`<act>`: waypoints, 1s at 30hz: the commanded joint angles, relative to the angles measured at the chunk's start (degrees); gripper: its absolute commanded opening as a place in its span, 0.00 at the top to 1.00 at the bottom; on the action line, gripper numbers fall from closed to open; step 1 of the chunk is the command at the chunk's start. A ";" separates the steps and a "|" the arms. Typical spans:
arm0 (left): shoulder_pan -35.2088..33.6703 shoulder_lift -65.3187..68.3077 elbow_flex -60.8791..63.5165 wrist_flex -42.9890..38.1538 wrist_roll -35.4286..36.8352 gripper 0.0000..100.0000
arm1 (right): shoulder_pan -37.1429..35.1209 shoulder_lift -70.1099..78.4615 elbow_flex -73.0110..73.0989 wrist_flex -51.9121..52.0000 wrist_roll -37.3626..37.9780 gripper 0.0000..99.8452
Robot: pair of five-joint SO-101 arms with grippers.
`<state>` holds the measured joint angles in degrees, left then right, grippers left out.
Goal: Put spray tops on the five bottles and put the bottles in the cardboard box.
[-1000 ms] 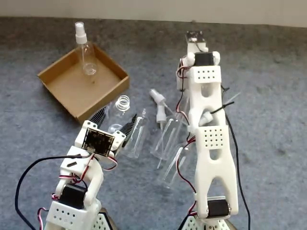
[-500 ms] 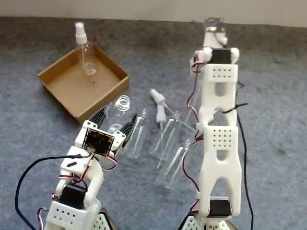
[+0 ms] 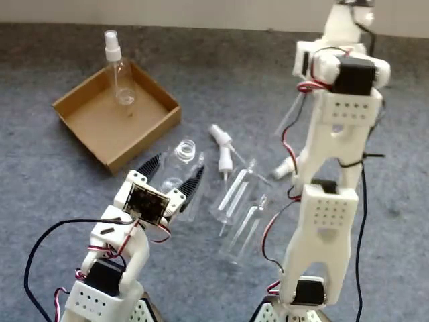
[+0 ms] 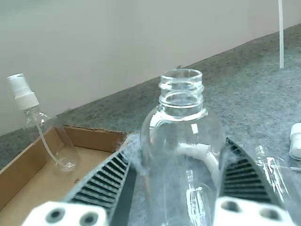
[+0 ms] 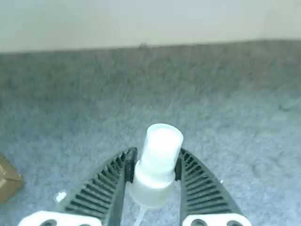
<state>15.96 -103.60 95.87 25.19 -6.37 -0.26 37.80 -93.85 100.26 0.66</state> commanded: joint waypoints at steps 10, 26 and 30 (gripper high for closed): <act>0.84 -1.01 1.27 0.09 0.44 0.85 | 1.10 -23.16 -6.29 1.19 -0.26 0.92; 0.84 -1.01 1.27 -0.18 0.53 0.85 | 0.66 -57.36 46.81 0.04 -0.62 0.92; 0.84 -1.10 0.66 -0.26 0.62 0.85 | 0.66 -62.55 51.12 -1.54 -0.62 0.92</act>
<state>15.87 -103.60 95.87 25.19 -6.37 0.09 -19.87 -44.18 100.26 0.66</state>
